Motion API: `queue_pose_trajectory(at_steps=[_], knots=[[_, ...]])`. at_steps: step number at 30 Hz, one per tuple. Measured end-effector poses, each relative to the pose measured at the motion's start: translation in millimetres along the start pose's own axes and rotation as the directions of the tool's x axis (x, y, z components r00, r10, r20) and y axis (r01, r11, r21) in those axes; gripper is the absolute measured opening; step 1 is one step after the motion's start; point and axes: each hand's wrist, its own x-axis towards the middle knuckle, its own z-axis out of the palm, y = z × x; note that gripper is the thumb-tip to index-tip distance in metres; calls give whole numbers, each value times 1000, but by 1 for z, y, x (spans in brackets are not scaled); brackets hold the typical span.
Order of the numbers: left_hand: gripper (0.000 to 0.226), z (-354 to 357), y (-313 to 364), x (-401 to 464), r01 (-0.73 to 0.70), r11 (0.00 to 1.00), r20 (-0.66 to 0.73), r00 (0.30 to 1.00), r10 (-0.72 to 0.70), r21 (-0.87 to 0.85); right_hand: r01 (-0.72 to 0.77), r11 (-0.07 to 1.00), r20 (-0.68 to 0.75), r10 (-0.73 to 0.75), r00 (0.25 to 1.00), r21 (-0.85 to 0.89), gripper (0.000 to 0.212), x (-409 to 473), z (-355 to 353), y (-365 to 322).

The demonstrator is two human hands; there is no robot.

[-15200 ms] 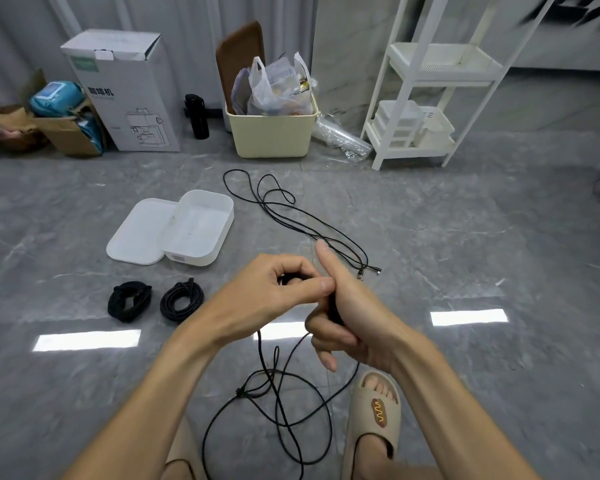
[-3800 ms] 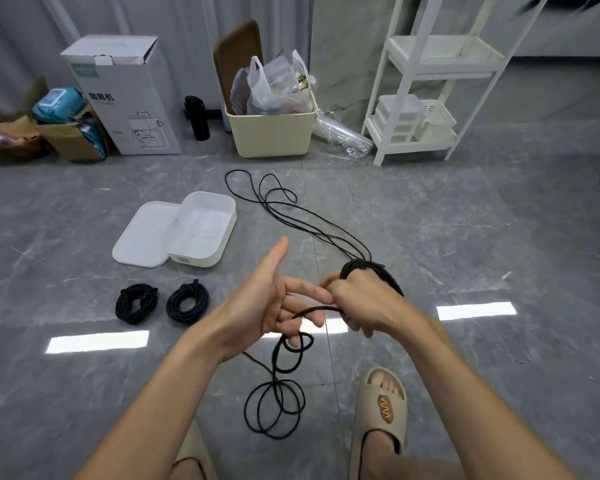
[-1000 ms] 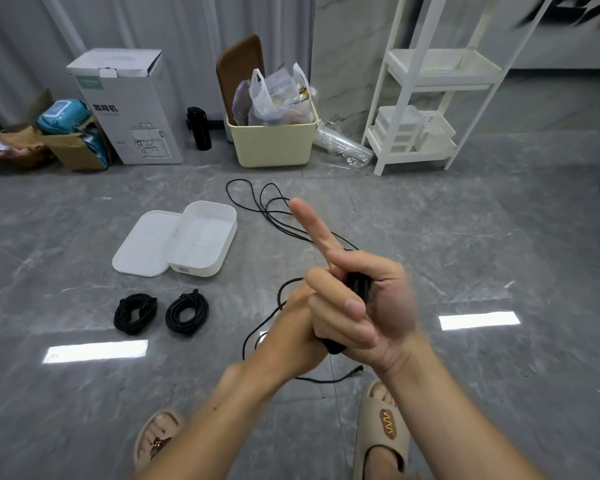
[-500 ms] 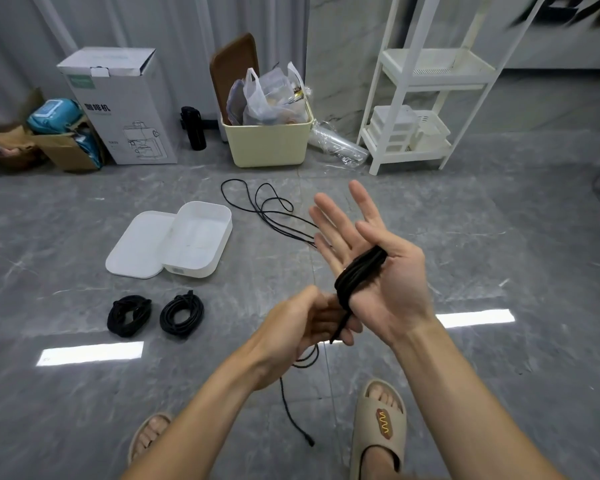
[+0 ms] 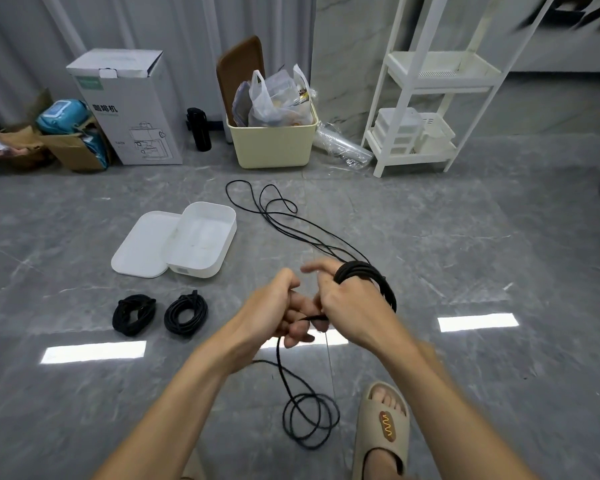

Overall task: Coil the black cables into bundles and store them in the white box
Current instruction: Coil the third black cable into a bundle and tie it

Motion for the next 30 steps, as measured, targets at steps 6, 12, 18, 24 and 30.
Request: queue_pose_trajectory(at_steps=[6,12,18,24,30], knots=[[61,-13,6,-1,-125,989,-211,967,140,80,-209,978,330,194,924,8,40,-2,1,-2],[35,-24,13,-5,-279,956,-321,900,293,91,-339,902,747,30,664,266,96,-10,-7,-8],[42,-21,18,-6,-273,953,-296,907,301,132,-469,705,846,-431,313,532,59,-13,4,-12],[48,-14,16,-8,-297,944,-119,942,314,141,-605,189,492,-780,386,774,47,-18,3,-10],[53,1,4,-5,-179,984,29,984,178,12,-418,-354,74,-683,727,837,47,-11,-16,-9]])
